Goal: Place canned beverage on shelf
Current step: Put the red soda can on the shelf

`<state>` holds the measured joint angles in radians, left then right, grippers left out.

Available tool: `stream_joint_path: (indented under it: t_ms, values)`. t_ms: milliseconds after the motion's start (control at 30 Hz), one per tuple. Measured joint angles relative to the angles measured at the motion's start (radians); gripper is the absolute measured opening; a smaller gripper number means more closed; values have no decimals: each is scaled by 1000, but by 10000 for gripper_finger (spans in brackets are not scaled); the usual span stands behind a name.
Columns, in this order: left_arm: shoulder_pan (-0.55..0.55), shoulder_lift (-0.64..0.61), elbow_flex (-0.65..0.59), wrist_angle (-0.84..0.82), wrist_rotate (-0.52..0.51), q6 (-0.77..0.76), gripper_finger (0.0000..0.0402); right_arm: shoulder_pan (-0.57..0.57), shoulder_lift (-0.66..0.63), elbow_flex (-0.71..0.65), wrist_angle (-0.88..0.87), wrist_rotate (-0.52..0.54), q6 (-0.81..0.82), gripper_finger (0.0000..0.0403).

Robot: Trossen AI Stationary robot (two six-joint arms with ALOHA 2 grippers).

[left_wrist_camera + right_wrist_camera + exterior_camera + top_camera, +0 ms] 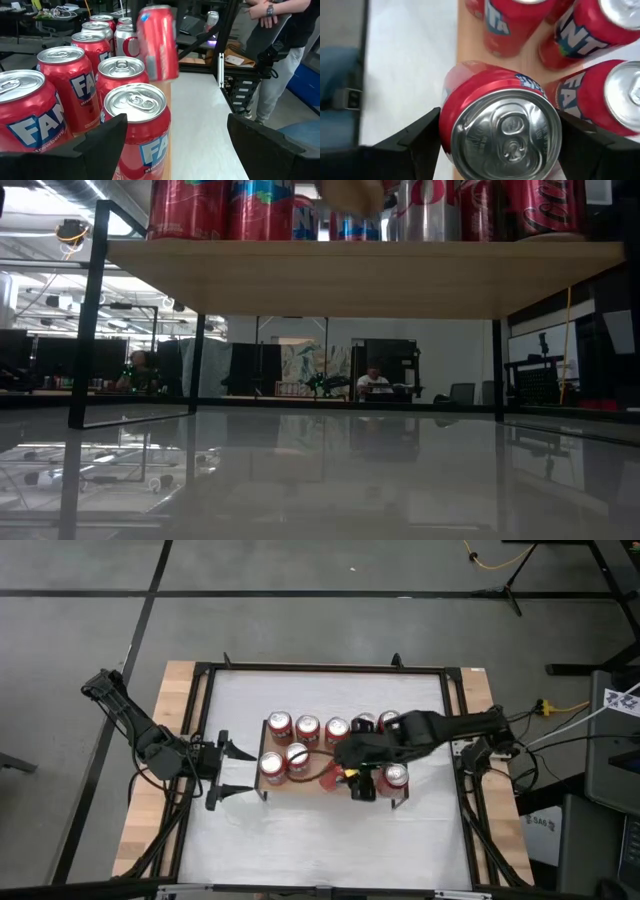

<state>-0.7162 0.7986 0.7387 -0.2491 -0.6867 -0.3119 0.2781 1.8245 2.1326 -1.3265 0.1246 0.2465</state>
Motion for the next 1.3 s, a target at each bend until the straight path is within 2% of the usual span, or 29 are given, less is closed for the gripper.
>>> stream_joint_path:
  t_ms: [367,567,1300]
  values:
    - [0,0,0,-3,0,0,336,-69,106,0,-8,2,-153,305]
    - [0,0,0,-4,0,0,336,-70,112,1,-25,91,-225,305]
    - [0,0,0,-4,0,0,336,-70,121,2,-4,94,-260,306]
